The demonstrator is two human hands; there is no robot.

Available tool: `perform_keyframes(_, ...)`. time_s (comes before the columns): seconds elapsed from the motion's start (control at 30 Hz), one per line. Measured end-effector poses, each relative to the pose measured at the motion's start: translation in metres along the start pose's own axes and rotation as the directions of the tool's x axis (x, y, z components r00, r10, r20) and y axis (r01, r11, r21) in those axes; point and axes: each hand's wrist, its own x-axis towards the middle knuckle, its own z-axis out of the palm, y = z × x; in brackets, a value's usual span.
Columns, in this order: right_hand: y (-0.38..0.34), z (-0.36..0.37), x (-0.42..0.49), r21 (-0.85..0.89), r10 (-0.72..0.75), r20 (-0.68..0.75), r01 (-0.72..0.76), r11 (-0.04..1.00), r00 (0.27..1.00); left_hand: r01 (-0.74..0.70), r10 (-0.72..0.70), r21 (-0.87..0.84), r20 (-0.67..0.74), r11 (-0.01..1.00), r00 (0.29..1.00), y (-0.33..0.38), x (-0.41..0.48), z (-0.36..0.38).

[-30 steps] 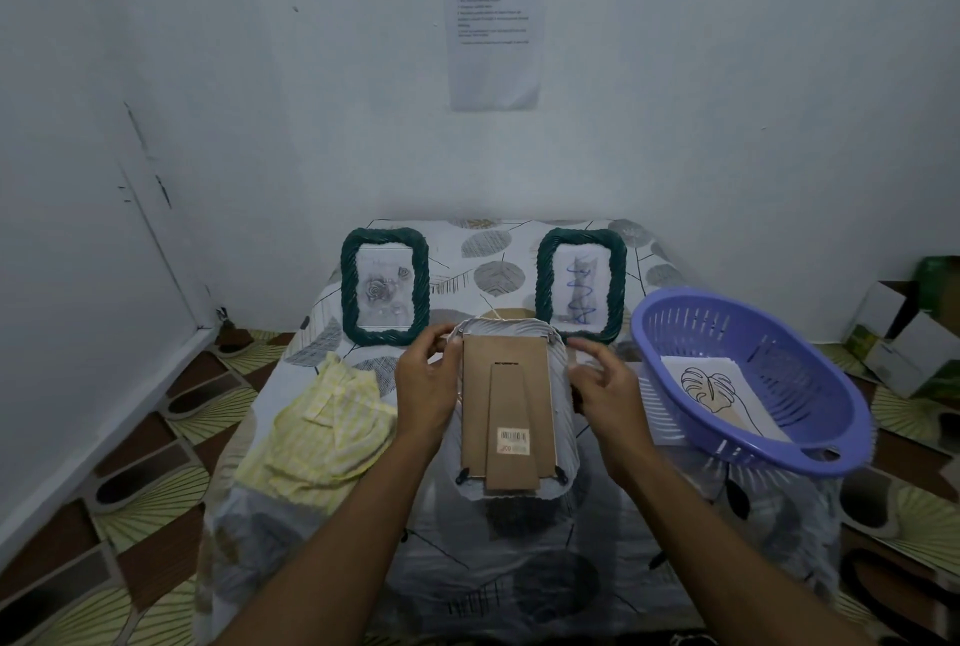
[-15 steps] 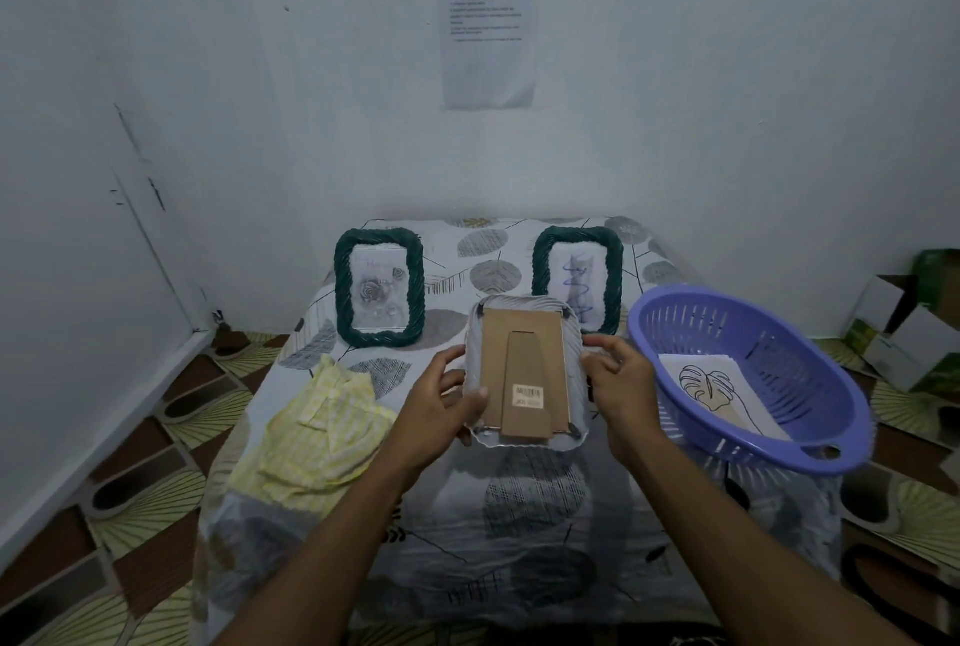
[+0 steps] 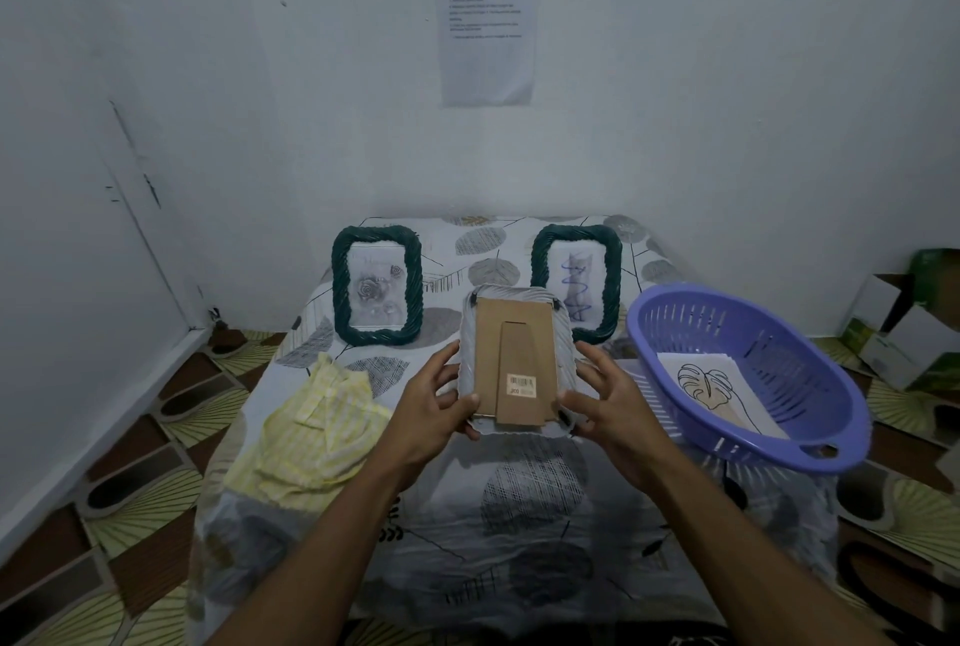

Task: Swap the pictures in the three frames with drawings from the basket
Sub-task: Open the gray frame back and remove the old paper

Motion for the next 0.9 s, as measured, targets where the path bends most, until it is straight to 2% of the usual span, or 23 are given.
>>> perform_keyframes(0.1,0.001,-0.001,-0.005,-0.044,-0.006,0.036,0.008,0.999,0.999,0.01,-0.01,-0.016,-0.028,1.0,1.0,-0.004,0.003,-0.002)
perform_keyframes(0.33,0.0,0.004,-0.005,-0.147,-0.063,-0.022,0.059,0.987,0.998,0.013,-0.015,-0.059,-0.018,0.998,1.0,-0.011,0.005,-0.006)
perform_keyframes(0.67,0.008,0.002,-0.008,-0.089,-0.06,-0.085,0.053,0.995,0.995,0.003,-0.003,-0.052,0.001,0.999,1.0,-0.021,0.007,-0.002)
perform_keyframes(0.77,0.006,-0.001,-0.008,-0.052,-0.006,-0.163,-0.003,0.999,0.987,-0.001,0.006,0.107,-0.04,0.994,0.999,-0.022,0.011,0.002)
perform_keyframes(0.83,0.006,-0.006,-0.007,-0.15,-0.007,-0.221,-0.027,0.988,0.975,-0.023,0.059,0.332,-0.098,0.943,0.993,-0.026,0.016,0.004)
perform_keyframes(0.9,0.009,-0.012,-0.005,-0.319,-0.033,-0.258,-0.053,0.946,0.966,-0.024,0.096,0.508,-0.117,0.861,0.989,-0.031,0.019,0.007)
